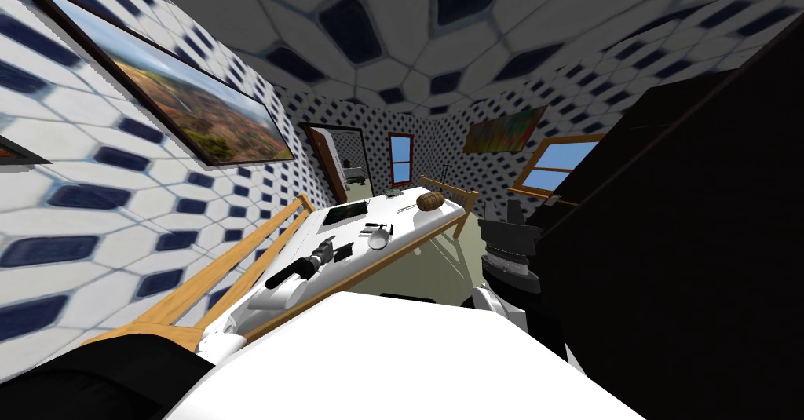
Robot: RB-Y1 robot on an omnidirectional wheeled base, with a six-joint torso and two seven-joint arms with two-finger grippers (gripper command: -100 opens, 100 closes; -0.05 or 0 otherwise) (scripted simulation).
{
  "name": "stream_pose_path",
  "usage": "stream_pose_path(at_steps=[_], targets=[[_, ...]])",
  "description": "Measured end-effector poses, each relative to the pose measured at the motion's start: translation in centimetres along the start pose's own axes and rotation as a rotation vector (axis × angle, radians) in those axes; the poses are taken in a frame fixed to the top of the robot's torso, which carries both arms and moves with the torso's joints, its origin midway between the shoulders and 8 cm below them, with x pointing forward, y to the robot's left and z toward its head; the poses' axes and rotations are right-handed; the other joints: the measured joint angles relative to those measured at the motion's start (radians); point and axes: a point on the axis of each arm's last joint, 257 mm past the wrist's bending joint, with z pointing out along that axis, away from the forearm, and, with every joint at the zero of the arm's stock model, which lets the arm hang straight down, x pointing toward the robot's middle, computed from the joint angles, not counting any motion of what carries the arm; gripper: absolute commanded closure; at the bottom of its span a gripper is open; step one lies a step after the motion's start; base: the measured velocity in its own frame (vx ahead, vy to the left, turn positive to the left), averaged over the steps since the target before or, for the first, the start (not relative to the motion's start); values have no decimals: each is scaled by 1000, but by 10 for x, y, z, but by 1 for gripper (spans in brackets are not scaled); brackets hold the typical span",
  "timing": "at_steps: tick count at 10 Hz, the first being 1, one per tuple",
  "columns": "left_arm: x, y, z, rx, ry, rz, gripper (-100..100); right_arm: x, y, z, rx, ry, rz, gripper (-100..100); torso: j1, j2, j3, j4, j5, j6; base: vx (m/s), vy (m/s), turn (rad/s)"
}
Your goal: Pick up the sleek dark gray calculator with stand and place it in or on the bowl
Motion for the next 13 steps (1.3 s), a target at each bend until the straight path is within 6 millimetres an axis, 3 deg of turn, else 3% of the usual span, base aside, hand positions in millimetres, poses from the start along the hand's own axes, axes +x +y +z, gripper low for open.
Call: stream_pose_path(at_steps=[11,12,13], targets=[[-69,60,-1,-260,-149,-136,-100,0,0,0,0,0,0,0,1,2,1,0,0,0,50,-66,41],[-70,61,-1,-265,-151,-138,0,0,0,0,0,0,0,0,3,2,1,0,0,0,0,0,0],[-70,61,-1,-264,-151,-138,-100,0,0,0,0,0,0,0,4,3,2,1,1,0,62,30,176]])
